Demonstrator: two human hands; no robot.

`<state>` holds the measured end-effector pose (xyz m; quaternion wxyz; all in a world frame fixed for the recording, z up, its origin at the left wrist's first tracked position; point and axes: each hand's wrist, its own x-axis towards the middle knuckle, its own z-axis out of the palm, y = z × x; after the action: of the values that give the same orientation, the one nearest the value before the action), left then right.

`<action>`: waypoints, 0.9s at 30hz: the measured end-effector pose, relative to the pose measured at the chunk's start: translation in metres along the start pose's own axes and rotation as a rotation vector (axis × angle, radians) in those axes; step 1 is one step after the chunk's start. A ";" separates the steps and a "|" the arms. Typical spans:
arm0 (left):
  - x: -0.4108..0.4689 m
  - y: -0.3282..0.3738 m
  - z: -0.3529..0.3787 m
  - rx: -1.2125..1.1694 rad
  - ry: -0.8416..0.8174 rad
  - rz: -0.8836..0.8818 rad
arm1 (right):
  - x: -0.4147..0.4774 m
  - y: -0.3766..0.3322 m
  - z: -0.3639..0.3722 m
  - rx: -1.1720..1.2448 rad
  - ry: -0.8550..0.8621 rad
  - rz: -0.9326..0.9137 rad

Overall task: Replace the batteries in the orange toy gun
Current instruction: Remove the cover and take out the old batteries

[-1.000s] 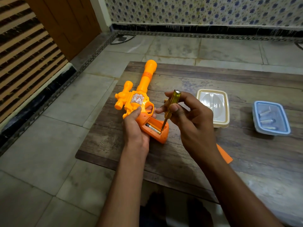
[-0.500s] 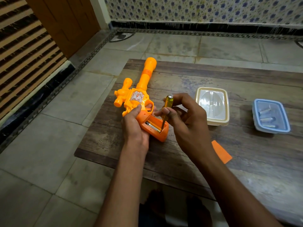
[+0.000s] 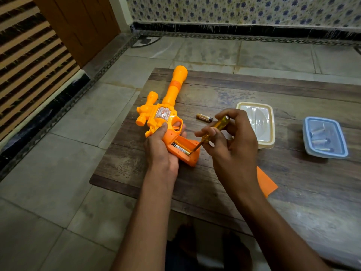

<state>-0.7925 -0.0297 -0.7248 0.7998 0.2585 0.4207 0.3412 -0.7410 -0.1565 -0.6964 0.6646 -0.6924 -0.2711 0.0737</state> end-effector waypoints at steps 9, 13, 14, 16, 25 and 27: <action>0.000 0.000 -0.001 0.029 -0.063 -0.009 | -0.003 -0.012 0.000 0.327 0.186 0.058; 0.000 -0.001 0.001 0.033 -0.054 0.001 | -0.003 -0.019 0.003 0.377 0.185 0.006; -0.001 0.000 0.001 0.040 -0.052 -0.003 | -0.002 -0.020 0.003 0.367 0.190 -0.020; -0.002 0.000 0.001 0.041 -0.056 -0.019 | -0.001 -0.021 0.003 0.325 0.190 -0.091; -0.001 -0.001 0.000 0.056 -0.064 -0.040 | 0.008 -0.001 0.001 -0.044 -0.055 -0.257; 0.001 -0.002 -0.001 0.024 -0.069 -0.038 | 0.009 0.002 0.002 -0.175 -0.156 -0.286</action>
<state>-0.7921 -0.0296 -0.7270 0.8169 0.2719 0.4018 0.3118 -0.7335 -0.1508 -0.6966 0.5826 -0.6939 -0.4231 0.0081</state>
